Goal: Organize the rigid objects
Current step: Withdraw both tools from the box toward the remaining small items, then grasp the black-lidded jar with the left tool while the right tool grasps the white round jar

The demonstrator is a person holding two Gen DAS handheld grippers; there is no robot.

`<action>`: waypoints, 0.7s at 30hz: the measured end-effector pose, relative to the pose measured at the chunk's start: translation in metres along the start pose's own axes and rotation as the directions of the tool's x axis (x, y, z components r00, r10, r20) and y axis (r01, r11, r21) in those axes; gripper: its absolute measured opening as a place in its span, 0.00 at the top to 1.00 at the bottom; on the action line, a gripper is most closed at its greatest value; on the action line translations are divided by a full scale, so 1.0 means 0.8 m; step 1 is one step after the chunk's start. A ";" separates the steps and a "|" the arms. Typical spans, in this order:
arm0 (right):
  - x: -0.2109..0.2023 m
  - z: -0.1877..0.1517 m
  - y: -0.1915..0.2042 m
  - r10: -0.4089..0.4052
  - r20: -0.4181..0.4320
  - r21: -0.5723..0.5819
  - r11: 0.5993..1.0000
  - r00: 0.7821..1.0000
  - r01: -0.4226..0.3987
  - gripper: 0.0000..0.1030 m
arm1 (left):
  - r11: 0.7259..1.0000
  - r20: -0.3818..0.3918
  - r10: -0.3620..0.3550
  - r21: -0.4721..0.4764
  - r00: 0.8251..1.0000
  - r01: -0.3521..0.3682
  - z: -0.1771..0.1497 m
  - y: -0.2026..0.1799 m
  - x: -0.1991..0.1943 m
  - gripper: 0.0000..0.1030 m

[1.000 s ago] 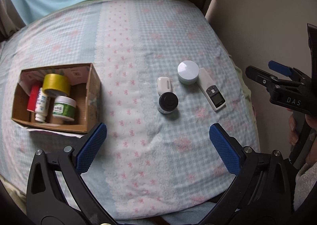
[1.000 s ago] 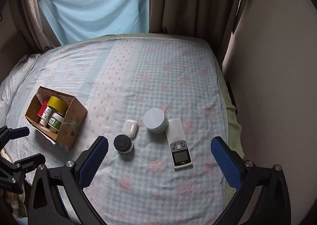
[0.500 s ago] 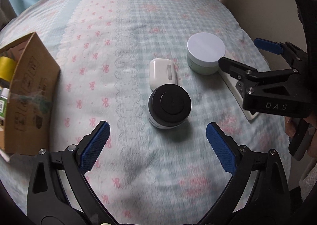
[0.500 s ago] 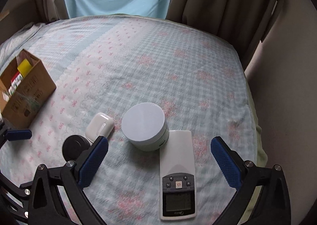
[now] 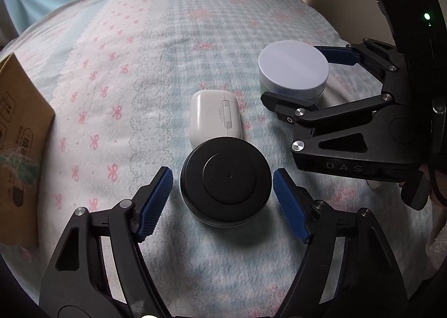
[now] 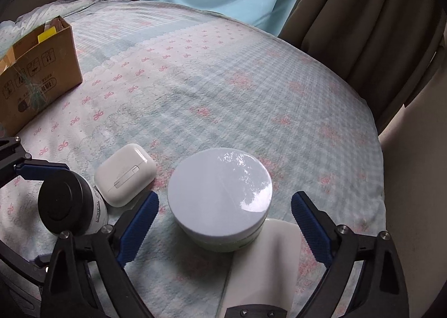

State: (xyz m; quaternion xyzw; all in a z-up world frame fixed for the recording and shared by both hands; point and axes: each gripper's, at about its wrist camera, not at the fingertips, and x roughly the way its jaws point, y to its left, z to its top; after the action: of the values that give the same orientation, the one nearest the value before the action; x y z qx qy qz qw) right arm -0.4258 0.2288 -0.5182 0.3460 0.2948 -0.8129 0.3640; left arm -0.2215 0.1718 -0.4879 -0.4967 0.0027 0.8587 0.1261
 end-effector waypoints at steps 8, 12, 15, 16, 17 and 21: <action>0.009 -0.002 -0.002 0.001 -0.009 0.006 1.000 1.000 -0.001 0.36 | 1.000 0.014 -0.022 -0.021 1.000 0.023 -0.001 0.004 0.002 0.46; 0.010 -0.002 -0.001 -0.009 -0.011 0.018 1.000 1.000 0.009 0.35 | 0.999 0.012 -0.032 -0.021 0.999 0.032 -0.001 0.007 0.002 0.46; 0.011 0.000 -0.001 -0.015 -0.014 0.026 1.000 1.000 0.015 0.36 | 0.999 0.009 -0.041 -0.026 0.999 0.041 0.001 0.009 0.001 0.46; 0.011 0.000 -0.002 -0.015 -0.016 0.031 0.999 1.000 0.015 0.36 | 0.999 0.008 -0.043 -0.025 0.999 0.043 0.000 0.009 0.001 0.46; 0.011 0.001 -0.004 -0.013 -0.018 0.039 0.999 1.000 0.013 0.36 | 0.999 0.009 -0.044 -0.024 0.999 0.044 0.000 0.010 0.000 0.46; 0.007 0.001 -0.009 -0.001 -0.023 0.073 0.997 1.000 0.002 0.36 | 0.998 0.010 -0.047 -0.028 0.999 0.048 -0.001 0.013 -0.006 0.46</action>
State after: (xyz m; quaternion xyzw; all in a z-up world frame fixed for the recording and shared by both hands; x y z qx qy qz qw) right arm -0.4349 0.2301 -0.5202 0.3683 0.2695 -0.8193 0.3472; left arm -0.2207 0.1607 -0.4854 -0.4943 -0.0218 0.8577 0.1395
